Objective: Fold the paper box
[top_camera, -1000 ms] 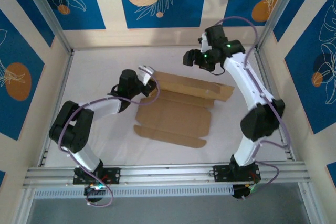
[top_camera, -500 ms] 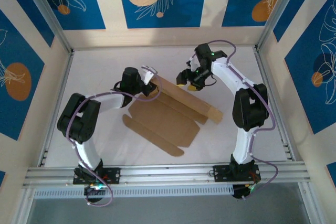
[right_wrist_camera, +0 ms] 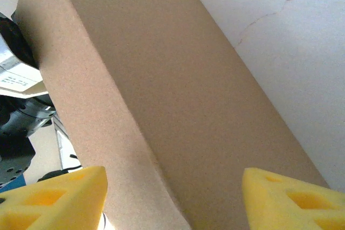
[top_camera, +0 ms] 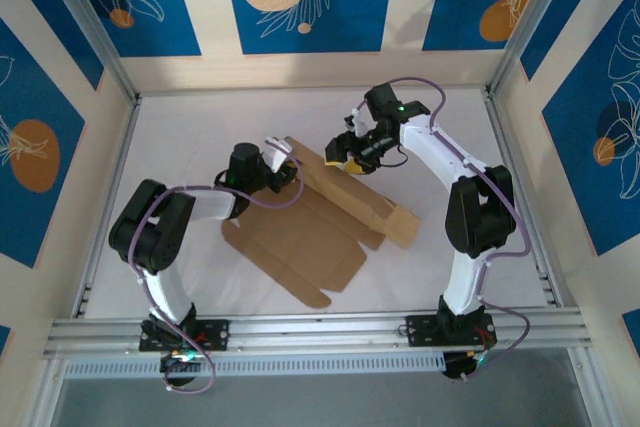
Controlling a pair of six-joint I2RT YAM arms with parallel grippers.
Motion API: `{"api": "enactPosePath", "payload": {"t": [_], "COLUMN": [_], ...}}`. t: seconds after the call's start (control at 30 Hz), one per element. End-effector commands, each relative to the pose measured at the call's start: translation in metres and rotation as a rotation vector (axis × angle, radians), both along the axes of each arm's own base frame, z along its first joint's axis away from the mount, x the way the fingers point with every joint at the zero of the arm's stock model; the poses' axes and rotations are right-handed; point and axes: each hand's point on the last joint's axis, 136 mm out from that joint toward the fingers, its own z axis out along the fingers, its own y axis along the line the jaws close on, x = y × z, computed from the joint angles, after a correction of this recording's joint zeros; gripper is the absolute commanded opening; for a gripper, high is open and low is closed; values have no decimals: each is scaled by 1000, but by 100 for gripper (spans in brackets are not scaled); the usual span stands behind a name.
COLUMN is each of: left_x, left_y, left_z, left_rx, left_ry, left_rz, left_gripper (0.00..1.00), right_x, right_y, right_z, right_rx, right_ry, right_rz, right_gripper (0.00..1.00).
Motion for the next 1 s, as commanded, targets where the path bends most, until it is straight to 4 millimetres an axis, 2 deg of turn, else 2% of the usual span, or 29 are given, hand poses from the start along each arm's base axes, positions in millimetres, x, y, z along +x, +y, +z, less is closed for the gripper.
{"api": "enactPosePath", "payload": {"t": [0.0,0.1,0.2,0.3,0.43,0.57,0.7,0.97], "left_x": [1,-4,-9,-9,-9,-9,-7,-10], "left_y": [-1,0,-4,-6,-8,-5,2,12], "left_z": [8,10,10,13,18,19,20,31], "left_rx": [-37,-32,-43,-73,-121,-130,-121,-120], "left_ry": [-33,-39,-17,-21,-38,-52,-64,-85], "left_rz": [-13,-44,-100,-110,-114,-92,-51,-24], "left_gripper": [45,50,47,42,39,39,47,54], "right_x": [-8,-12,-19,-22,-25,-23,-23,-21], "right_y": [3,4,12,13,18,19,17,11], "right_z": [12,15,20,10,-6,-16,-21,-25], "right_rx": [33,44,51,-32,-121,-212,-225,-241], "right_ry": [-5,-20,-54,-81,-90,-114,-107,-96], "right_rz": [17,32,86,117,166,186,181,161], "right_gripper": [67,67,69,74,75,71,66,59]}}
